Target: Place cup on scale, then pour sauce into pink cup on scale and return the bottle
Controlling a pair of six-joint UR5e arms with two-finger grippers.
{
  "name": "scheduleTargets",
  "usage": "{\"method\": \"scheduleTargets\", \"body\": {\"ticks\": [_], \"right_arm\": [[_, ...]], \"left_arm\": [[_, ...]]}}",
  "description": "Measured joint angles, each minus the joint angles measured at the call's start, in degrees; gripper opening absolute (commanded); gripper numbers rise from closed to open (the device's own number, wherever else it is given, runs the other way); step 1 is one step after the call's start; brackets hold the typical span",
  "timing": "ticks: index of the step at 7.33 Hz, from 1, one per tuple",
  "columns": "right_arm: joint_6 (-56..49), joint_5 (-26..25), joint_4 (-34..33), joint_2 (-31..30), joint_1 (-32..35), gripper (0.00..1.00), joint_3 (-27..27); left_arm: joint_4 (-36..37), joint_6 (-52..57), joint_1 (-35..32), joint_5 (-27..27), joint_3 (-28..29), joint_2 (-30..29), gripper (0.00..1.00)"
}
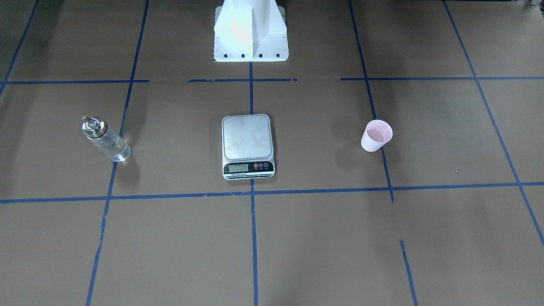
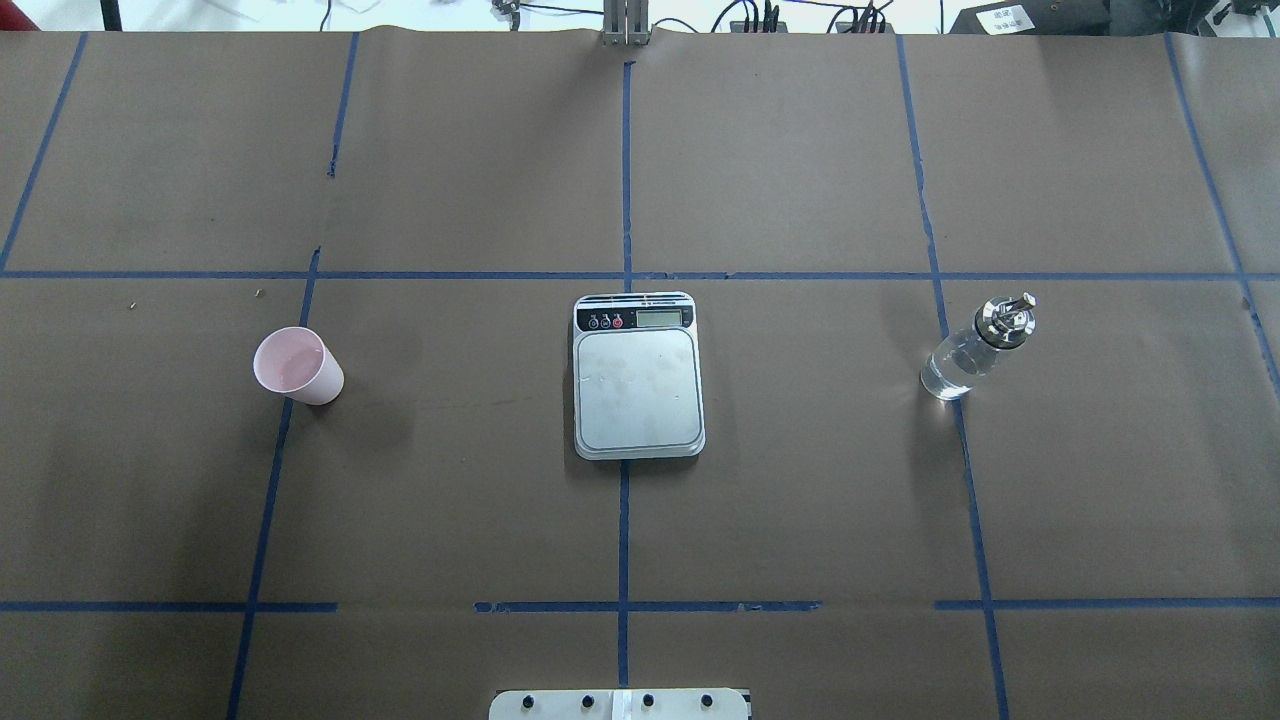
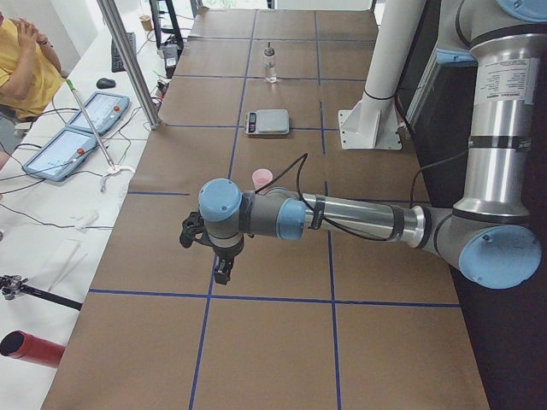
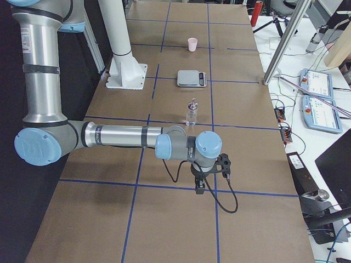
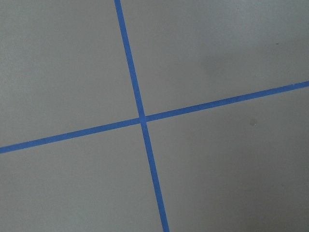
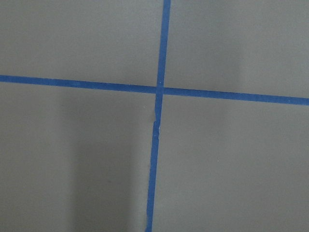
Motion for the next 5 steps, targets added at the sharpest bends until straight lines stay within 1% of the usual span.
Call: {"method": "scheduleTargets", "body": {"ticks": [2,5], "right_arm": [[0.0,-0.7,-2.0,0.2,-0.2,1.00,1.2],[0.5,-0.5,-2.1,0.2,-0.4,1.00,1.5]], "left_arm": [[2.5,0.8,0.0,0.2,-1.8,0.2,1.00],[1.6,0.9,0.3,-0.2,-2.5,-0.2,1.00]]}}
